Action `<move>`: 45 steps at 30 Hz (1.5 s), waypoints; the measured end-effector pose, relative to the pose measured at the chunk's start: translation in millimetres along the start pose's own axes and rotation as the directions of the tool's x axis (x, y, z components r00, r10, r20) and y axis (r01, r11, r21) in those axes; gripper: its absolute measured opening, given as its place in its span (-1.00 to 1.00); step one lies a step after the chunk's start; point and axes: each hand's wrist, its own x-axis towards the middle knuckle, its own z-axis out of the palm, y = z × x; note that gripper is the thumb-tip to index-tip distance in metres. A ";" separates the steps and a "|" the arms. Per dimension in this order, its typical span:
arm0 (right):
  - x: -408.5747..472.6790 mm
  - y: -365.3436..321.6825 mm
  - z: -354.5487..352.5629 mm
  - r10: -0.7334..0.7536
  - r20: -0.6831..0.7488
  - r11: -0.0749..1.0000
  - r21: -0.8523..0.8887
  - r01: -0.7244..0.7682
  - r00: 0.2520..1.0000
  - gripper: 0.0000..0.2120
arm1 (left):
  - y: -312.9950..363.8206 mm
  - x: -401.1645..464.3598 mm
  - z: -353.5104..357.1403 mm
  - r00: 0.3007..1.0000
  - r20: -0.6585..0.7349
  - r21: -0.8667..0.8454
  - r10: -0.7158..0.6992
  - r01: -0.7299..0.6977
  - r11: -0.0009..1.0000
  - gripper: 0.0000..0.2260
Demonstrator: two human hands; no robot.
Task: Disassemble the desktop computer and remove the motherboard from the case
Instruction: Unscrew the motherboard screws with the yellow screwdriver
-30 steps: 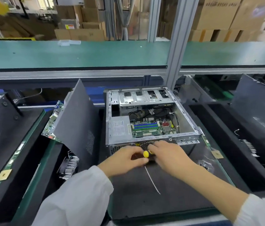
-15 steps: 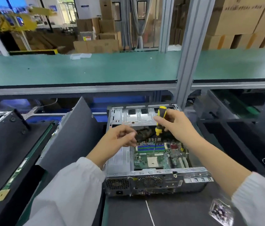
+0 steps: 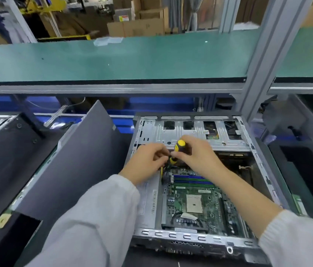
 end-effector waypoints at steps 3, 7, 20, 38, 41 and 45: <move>-3.1 15.9 17.7 0.012 0.020 0.996 -0.093 -0.010 1.000 -0.77 | -20.1 6.2 16.0 1.000 0.011 0.117 -0.004 0.003 0.993 -0.87; -3.6 26.8 26.2 0.023 0.075 0.982 -0.188 -0.008 0.997 -0.80 | -28.8 6.1 24.6 0.999 -0.054 0.162 -0.004 0.013 0.987 -0.83; -3.7 21.4 34.4 -0.016 0.141 0.974 -0.223 0.048 0.990 -0.79 | -29.2 5.7 19.4 0.994 -0.112 0.019 -0.008 0.011 1.000 -0.85; -5.6 21.1 33.6 -0.018 0.135 0.978 -0.203 0.046 0.991 -0.79 | -26.9 4.9 19.1 0.994 -0.110 0.062 0.003 0.004 0.998 -0.86; -6.1 20.9 33.4 -0.029 0.133 0.976 -0.211 0.057 0.991 -0.79 | -26.4 5.2 19.2 0.994 -0.113 0.075 0.002 0.006 0.997 -0.86; -6.8 20.0 33.0 -0.041 0.131 0.976 -0.209 0.068 0.991 -0.78 | -26.4 4.5 18.5 0.993 -0.117 0.080 0.010 -0.001 0.997 -0.86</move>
